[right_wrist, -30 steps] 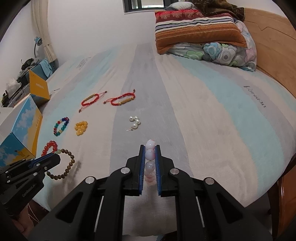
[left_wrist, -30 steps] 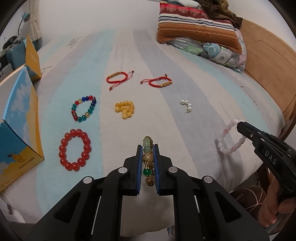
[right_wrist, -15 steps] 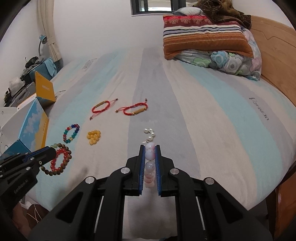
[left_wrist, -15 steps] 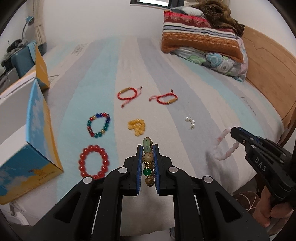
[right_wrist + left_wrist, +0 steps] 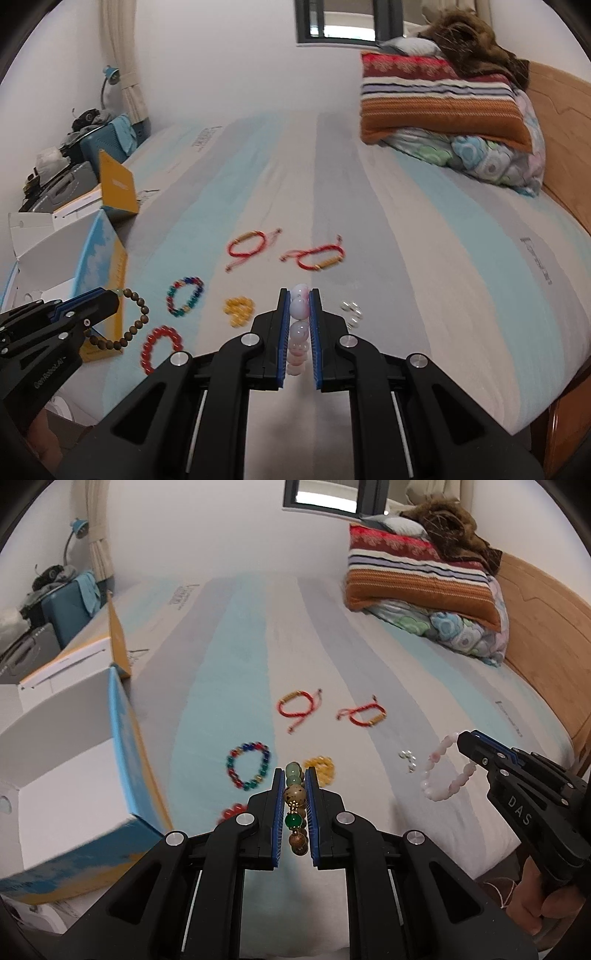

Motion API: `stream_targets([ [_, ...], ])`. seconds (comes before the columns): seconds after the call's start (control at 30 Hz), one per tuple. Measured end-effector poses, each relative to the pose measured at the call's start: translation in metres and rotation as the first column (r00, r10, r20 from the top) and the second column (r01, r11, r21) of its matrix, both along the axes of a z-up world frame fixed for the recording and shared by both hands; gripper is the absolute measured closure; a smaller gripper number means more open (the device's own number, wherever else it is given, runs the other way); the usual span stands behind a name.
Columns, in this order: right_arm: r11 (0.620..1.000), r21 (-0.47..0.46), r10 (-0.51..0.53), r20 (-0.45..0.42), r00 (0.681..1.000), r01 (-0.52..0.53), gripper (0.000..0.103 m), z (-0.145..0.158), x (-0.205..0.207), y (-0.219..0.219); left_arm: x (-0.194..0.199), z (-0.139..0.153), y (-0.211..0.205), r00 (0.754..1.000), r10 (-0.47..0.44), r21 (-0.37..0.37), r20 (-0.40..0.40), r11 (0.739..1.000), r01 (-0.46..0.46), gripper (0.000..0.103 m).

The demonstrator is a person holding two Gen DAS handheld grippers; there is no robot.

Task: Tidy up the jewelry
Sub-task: 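Carry both held bracelets up and over into the white cardboard box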

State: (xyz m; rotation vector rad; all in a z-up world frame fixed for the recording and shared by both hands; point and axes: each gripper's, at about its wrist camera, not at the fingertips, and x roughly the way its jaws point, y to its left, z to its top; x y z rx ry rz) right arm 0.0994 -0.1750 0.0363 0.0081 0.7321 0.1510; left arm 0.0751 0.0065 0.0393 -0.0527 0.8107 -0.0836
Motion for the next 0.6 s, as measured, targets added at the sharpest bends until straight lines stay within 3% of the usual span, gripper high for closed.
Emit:
stream_targets([
  [0.6,0.988,-0.01,0.152,0.049,0.987,-0.151,0.093,0.041,0.012,0.123,-0.013,0.037,0.098,0.988,0.142,-0.011,0.061,0.99,-0.141,0.092],
])
